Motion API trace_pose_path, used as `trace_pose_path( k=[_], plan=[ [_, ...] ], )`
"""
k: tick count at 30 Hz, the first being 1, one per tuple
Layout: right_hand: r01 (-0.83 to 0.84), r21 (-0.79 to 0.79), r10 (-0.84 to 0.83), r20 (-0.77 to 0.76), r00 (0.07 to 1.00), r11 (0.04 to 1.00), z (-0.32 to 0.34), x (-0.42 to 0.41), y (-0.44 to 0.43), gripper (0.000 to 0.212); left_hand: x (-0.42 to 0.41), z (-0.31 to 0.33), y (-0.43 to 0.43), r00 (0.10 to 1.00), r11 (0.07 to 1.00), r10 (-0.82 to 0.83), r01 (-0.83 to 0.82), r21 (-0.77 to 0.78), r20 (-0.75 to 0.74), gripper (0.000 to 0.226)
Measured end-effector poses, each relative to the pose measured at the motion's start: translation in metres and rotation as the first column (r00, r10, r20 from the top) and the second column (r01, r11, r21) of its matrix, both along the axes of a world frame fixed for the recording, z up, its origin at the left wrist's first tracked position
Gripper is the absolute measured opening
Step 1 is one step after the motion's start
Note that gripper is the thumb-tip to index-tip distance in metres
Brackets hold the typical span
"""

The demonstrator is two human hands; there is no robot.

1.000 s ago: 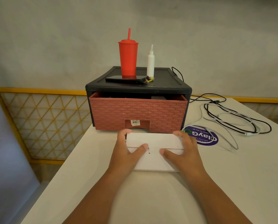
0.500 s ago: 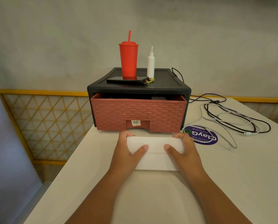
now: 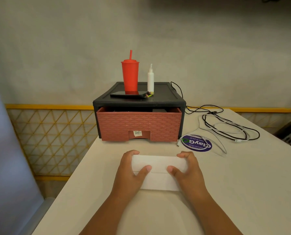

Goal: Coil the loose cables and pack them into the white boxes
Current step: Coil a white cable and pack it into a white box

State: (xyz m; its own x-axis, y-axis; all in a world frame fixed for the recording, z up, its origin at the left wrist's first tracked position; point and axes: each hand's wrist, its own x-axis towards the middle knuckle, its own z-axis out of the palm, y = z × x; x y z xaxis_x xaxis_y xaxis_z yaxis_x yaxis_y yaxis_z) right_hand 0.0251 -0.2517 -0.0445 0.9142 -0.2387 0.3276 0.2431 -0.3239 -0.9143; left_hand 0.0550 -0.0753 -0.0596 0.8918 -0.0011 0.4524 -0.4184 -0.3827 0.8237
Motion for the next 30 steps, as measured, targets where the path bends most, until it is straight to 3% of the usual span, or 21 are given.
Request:
trace_pose_path(
  k=[7, 13, 16, 18, 23, 26, 30],
  plan=[
    [0.033, -0.015, -0.033, 0.032, 0.999, 0.999, 0.001, -0.047, -0.002, 0.041, -0.04, 0.0, -0.004, 0.997, 0.999, -0.012, 0.01, 0.03, 0.077, 0.044],
    [0.054, -0.131, -0.046, 0.064, 0.997, 0.99, -0.002, -0.083, -0.01, 0.059, -0.064, -0.005, -0.008, 0.988, 0.999, 0.021, -0.026, 0.027, 0.153, 0.051],
    [0.056, -0.007, -0.056, 0.003, 0.998, 0.998, 0.0, -0.097, -0.016, 0.084, -0.072, -0.005, -0.019, 0.991, 1.0, -0.008, 0.007, 0.008, 0.135, 0.048],
    [0.069, 0.046, -0.068, -0.024, 0.997, 0.997, 0.003, -0.106, -0.022, 0.094, -0.08, -0.001, -0.032, 0.996, 0.995, -0.013, 0.021, -0.097, 0.083, 0.048],
    [0.148, -0.026, -0.149, -0.025, 0.989, 0.989, 0.003, -0.123, -0.043, 0.068, -0.088, 0.018, -0.081, 0.967, 0.912, -0.124, 0.023, -0.41, -0.221, 0.047],
    [0.124, -0.075, -0.124, 0.006, 0.992, 0.989, 0.004, -0.134, -0.057, 0.054, -0.089, 0.022, -0.108, 0.956, 0.915, -0.11, -0.01, -0.403, -0.273, 0.052],
    [-0.021, 0.04, 0.021, 0.0, 1.0, 0.999, 0.008, -0.149, -0.072, 0.053, -0.095, 0.022, -0.135, 0.951, 0.907, -0.154, 0.028, -0.419, -0.268, 0.06]
  ],
)
